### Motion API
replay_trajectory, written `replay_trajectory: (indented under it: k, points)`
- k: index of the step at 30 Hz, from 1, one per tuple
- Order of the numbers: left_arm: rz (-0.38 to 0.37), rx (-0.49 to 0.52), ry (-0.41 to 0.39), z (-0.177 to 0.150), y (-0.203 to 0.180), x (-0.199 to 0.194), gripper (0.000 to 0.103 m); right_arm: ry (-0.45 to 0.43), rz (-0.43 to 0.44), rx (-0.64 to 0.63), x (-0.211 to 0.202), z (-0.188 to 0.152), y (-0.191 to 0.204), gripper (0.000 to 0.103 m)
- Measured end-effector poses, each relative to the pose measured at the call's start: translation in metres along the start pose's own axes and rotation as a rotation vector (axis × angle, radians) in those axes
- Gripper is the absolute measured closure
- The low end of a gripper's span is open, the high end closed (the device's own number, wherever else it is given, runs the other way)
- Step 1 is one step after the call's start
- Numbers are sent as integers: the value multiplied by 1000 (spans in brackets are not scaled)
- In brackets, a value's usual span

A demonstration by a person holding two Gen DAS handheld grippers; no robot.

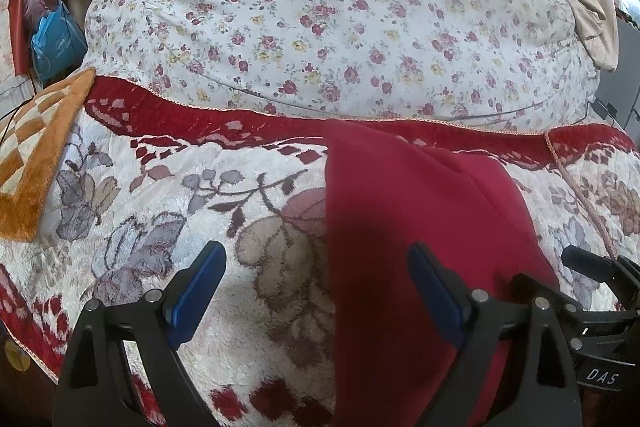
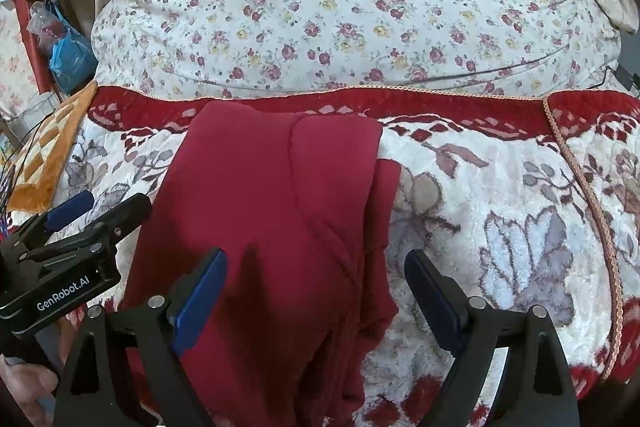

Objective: Fold small clothes

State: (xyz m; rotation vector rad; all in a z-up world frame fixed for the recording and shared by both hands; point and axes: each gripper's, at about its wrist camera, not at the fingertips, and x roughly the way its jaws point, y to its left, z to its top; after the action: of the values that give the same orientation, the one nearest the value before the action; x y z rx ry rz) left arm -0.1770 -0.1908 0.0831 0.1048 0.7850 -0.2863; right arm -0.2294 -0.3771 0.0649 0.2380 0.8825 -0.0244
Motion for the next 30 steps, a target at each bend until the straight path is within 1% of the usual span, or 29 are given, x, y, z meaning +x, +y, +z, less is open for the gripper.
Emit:
replay_trajectory:
  k: [14,30]
  points:
    - [-9,-10,13,-2,0,3,12,2,-3,1,-1,-1,2,10]
    - [3,-30,17,0,-2,4,12,8,0,-17,2,2,5,10]
